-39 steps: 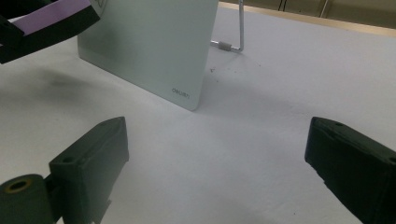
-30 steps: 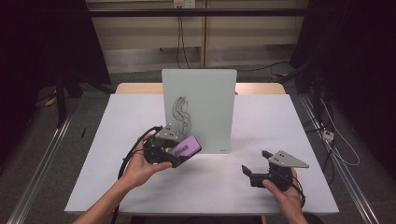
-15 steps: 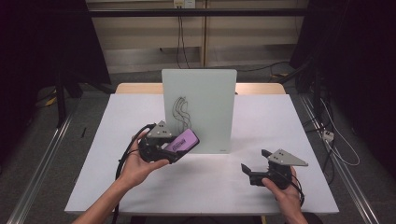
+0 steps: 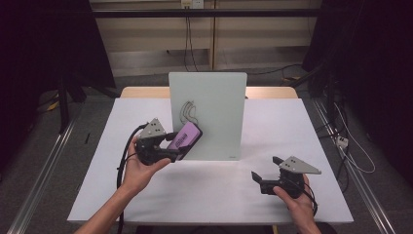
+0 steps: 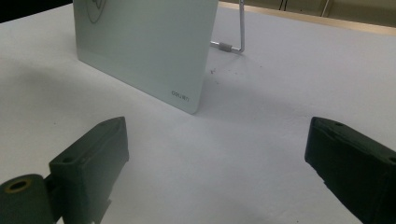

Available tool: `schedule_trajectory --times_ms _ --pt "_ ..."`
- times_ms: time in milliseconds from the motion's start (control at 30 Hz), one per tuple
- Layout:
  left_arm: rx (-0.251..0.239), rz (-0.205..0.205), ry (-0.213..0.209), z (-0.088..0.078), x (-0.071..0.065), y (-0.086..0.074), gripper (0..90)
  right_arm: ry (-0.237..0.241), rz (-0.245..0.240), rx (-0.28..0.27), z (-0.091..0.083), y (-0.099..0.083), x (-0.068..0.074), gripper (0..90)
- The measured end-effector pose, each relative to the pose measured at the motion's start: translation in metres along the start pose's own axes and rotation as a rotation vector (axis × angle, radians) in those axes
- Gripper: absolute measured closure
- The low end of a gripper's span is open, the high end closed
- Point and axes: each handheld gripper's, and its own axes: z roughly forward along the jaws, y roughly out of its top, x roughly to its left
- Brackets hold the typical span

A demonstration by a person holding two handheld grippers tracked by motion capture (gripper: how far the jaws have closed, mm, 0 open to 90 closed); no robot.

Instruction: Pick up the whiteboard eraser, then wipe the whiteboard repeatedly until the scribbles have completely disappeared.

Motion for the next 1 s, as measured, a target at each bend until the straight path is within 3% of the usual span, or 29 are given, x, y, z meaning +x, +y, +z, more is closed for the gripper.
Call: schedule_trajectory --times_ms 233,400,533,833,1000 --pt "-0.034 -0.009 0.007 -0.008 0.001 0.006 40.9 0.005 -0.002 0.000 0.000 0.000 0.000 6.2" --pt "-0.048 0.025 0.022 -0.012 0.002 0.008 40.9 0.005 -0.008 0.003 0.000 0.000 0.001 6.2" --pt "-0.072 0.055 0.045 -0.014 0.003 0.009 40.9 0.006 -0.007 0.003 0.000 0.000 0.001 6.2" --pt "-0.089 0.074 0.134 -0.020 0.007 0.008 40.9 0.005 -0.008 0.008 0.002 0.000 0.001 6.2" --pt "-0.098 0.125 0.177 -0.021 0.005 0.013 40.9 0.008 -0.009 0.004 0.001 0.000 0.001 6.2"
